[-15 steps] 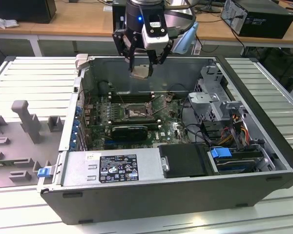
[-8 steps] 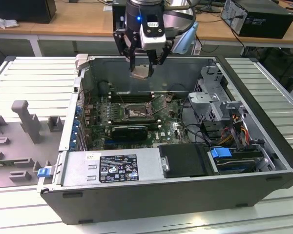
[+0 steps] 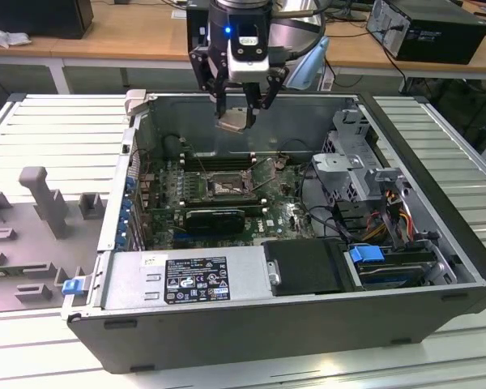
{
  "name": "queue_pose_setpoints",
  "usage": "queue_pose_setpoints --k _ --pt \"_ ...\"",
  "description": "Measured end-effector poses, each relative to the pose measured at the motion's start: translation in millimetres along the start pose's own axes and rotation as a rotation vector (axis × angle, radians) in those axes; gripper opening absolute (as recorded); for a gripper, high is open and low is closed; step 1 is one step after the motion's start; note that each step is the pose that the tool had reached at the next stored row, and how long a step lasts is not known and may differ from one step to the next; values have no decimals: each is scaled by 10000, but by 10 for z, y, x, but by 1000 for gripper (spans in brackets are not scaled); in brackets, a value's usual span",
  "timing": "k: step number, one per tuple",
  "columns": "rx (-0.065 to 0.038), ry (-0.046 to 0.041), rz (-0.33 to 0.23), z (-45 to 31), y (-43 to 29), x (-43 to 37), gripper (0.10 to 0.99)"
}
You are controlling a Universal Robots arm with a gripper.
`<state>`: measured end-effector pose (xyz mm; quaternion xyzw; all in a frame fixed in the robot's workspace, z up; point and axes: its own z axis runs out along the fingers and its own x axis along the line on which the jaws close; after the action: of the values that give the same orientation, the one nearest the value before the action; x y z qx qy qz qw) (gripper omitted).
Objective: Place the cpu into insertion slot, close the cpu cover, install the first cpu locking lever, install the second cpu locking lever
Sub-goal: 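Place the cpu into insertion slot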
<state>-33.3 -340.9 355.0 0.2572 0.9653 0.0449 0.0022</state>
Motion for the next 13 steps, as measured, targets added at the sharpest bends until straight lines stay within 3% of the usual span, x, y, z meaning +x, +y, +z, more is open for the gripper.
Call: queue_pose_setpoints --k 13 --pt "-18 -89 1007 -1 0 0 529"
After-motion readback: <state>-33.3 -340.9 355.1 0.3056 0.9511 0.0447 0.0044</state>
